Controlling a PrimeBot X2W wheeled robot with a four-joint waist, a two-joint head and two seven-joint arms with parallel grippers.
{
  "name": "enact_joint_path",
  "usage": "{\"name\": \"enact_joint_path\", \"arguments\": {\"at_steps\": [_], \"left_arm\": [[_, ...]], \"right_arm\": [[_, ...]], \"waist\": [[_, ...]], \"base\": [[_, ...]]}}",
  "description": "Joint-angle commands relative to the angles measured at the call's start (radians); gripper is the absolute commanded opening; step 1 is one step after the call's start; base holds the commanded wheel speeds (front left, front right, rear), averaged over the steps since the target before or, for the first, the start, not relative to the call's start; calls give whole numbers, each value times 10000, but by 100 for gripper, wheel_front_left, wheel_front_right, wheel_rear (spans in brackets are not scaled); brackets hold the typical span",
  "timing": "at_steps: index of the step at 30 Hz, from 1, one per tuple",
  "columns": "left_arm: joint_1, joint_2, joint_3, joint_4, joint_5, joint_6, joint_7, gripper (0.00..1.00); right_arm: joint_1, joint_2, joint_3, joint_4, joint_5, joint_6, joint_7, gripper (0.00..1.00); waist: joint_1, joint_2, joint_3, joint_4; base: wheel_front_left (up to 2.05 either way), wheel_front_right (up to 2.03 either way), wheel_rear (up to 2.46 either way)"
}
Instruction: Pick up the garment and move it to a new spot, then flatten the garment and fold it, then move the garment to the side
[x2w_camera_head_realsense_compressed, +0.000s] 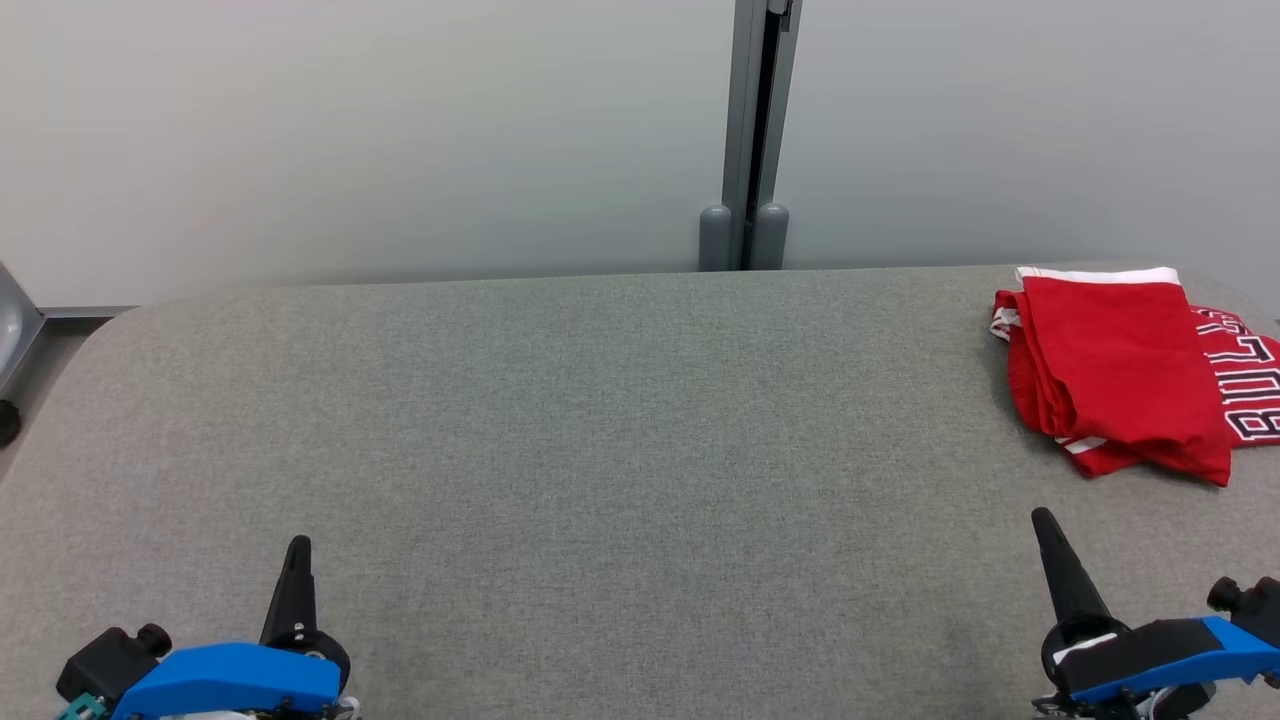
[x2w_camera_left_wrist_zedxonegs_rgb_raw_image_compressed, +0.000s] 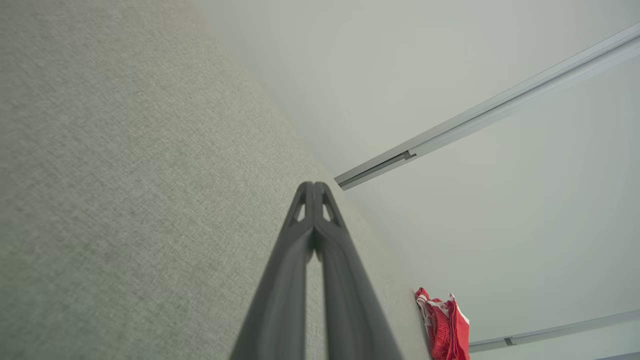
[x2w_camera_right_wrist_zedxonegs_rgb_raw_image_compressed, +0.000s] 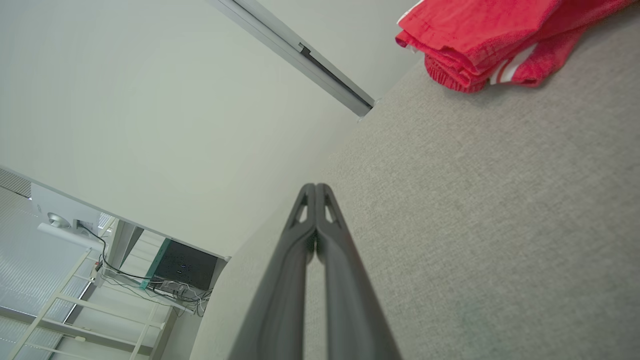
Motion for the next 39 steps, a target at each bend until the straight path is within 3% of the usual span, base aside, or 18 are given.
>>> {"name": "enact_joint_path", "arguments": {"at_steps": [1,39], "left_arm": [[-312,9,160,-139,-289,-73,83,0],[-754,-473,1004,-246,-3190,-407,961,0]], "right_arm": [[-321,1,-50,-65,364,3,52,0],[-714,27,-215,238,4012,3,345,0]], "waist": [[0,-1,6,-3],[0,-1,129,-68]], "base": [[0,0,0],[0,0,0]]}}
